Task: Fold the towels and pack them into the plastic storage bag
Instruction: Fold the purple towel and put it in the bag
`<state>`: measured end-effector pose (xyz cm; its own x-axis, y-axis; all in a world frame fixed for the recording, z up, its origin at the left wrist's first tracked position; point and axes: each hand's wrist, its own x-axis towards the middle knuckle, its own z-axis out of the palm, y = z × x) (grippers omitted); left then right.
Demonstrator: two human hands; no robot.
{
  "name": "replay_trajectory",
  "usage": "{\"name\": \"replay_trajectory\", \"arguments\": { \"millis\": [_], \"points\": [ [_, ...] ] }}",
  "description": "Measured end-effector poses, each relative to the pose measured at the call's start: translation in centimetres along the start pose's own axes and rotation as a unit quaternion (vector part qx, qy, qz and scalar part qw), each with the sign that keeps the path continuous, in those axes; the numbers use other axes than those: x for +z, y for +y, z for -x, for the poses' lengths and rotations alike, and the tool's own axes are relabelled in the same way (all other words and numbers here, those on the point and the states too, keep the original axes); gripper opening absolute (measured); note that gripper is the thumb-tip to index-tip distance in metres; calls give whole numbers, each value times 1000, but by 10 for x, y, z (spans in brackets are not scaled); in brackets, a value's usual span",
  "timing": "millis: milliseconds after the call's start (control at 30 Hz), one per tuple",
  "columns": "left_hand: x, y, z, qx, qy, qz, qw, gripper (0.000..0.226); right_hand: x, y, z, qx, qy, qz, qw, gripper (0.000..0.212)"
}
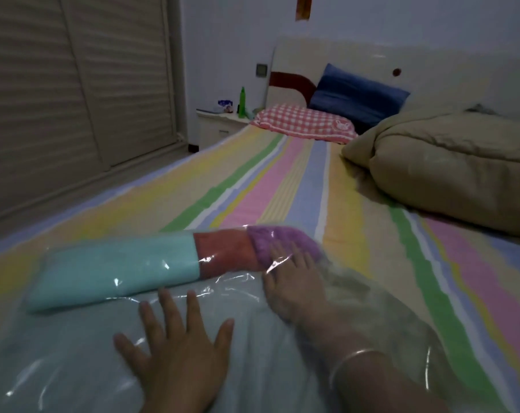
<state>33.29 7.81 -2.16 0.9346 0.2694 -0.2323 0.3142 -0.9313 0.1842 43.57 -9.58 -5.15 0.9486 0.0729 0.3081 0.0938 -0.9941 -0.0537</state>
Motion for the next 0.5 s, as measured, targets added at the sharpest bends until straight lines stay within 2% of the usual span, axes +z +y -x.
{"name": "replay_trajectory", "arguments": {
  "millis": [67,133,167,233,300,400,500],
  "points": [
    [6,8,-14,8,-6,-7,1000,86,-4,2,6,1,28,-42,999,64],
    [6,21,-38,37,3,-10,999,87,-12,1,11,37,-4,-86,996,77],
    [4,24,-53,56,12,-17,998,86,-11,1,17,61,6,-87,994,77],
    [-8,24,-77,94,27,-44,994,79,-12,-6,45,98,-3,-87,991,62],
    [-26,27,-78,123,70,-75,987,70,-16,-15,78,121,-4,-98,988,56],
    [-42,44,-23,158,125,-7,979,57,-37,-30,130,146,34,-97,984,60],
    [-43,57,68,224,78,66,969,46,-40,-42,188,95,73,-97,988,53]
  ]
}}
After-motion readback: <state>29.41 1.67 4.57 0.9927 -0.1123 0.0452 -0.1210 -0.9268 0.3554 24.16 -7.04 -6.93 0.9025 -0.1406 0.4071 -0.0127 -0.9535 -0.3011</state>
